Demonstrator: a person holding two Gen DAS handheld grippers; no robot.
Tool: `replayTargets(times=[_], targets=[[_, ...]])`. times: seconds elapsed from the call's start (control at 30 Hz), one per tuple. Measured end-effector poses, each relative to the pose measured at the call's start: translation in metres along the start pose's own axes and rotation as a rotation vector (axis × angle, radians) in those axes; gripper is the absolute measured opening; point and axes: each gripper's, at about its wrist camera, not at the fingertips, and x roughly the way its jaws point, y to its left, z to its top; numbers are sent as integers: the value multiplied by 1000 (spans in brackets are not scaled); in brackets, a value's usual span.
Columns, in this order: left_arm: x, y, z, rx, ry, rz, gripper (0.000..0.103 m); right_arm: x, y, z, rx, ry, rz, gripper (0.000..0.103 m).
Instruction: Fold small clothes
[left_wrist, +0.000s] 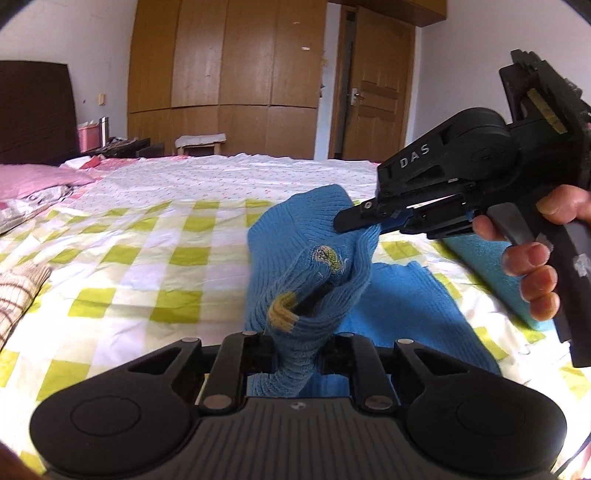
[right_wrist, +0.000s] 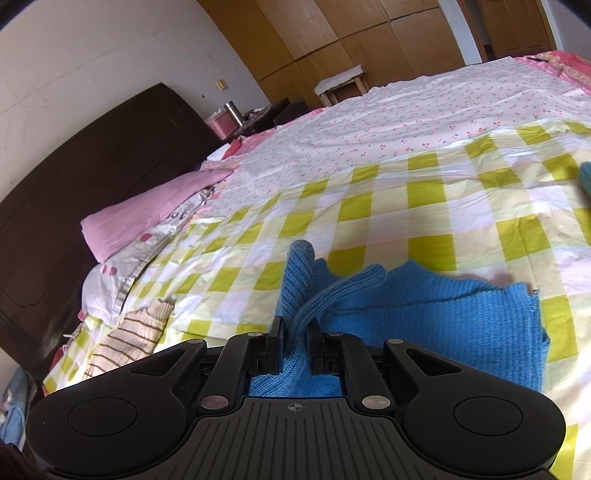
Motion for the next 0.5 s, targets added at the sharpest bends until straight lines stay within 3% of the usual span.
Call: replayTargets(times=[0.23,0.5], targets=[[15,-67,16,113,-6,-122,21,-36,-70,5,109,-62,-17,10],[43,-123,5,218,53,-149,21,-39,-117,5,151,-32,-66,11]])
